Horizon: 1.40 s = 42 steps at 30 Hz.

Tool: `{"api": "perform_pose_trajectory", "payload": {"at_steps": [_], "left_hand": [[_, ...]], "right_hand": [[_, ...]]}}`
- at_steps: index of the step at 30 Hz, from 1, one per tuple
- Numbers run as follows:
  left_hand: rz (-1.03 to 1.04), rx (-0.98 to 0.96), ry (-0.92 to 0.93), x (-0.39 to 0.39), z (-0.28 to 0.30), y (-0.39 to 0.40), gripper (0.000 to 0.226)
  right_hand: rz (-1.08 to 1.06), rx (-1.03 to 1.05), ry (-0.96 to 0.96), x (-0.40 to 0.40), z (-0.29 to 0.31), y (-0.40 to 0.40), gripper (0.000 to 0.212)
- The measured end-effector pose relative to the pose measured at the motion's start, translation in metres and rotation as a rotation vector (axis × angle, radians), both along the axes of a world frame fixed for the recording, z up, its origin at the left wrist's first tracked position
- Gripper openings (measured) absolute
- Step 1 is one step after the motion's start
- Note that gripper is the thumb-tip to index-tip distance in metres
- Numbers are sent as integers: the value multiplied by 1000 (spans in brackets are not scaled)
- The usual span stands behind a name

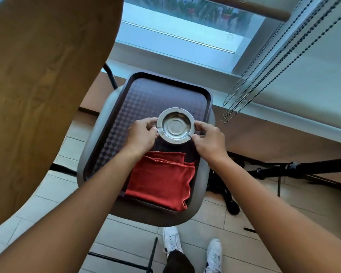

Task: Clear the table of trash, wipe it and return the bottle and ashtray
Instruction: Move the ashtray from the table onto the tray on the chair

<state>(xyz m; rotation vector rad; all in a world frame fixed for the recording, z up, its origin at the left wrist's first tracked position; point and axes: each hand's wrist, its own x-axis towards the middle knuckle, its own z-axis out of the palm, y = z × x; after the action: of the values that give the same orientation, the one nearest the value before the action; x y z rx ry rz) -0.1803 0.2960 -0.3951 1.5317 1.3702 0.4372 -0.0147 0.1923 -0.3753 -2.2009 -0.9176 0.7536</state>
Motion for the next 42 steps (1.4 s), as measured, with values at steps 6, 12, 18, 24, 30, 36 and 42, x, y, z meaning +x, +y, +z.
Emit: {"api": "perform_pose_trajectory", "payload": {"at_steps": [6,12,18,24,30,36,42], "left_hand": [[16,-14,-11,2,-7,9,33],[1,-19,1,2,-10,8,33],[12,-58,19,0,-13,5,34],[20,-67,32,-1,3,-3,39],[-100,47,158,-6,42,-22,33],[-169,172,237,-5,99,-52,38],[-187,313,205,-8,174,-85,41]], "right_hand": [[16,-13,-6,0,-5,9,44],[13,-27,23,0,-8,9,43],[-21,-49,82,0,-5,6,49],[-5,-55,134,0,6,-3,54],[122,-14,77,-3,36,-19,55],[290,-93,-102,-10,84,-42,65],[335,-22,-185,-18,156,-67,61]]}}
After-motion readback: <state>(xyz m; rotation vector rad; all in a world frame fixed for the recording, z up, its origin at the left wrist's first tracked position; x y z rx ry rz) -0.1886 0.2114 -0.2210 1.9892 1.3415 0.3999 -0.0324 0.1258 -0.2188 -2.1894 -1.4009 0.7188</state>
